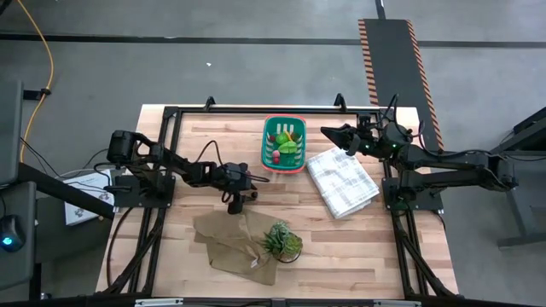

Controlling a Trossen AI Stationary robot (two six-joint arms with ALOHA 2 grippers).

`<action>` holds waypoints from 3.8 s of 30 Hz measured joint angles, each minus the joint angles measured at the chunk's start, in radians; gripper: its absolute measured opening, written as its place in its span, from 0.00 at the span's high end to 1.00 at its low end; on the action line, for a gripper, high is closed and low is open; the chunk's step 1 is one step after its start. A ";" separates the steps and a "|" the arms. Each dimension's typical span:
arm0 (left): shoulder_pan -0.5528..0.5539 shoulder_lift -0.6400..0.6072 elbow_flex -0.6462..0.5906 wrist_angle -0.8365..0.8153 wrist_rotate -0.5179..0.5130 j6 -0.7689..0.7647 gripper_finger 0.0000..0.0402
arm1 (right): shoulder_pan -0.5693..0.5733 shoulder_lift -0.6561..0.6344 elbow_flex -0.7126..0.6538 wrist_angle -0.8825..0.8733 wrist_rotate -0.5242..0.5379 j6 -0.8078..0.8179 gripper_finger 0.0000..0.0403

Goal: Pick and placing Produce into tupperware
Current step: Put the black cherry into the green basket

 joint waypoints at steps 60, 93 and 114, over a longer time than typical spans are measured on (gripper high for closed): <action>0.000 -0.002 0.009 0.048 0.088 -0.089 0.76 | 0.000 0.000 0.000 0.001 -0.015 -0.007 0.80; 0.065 -0.003 0.749 -0.811 0.114 0.029 0.75 | 0.000 -0.032 0.000 0.106 -0.123 -0.135 0.80; 0.262 0.084 1.039 -1.011 0.045 0.009 0.75 | -0.074 -0.161 0.000 -0.081 -0.286 -0.188 0.80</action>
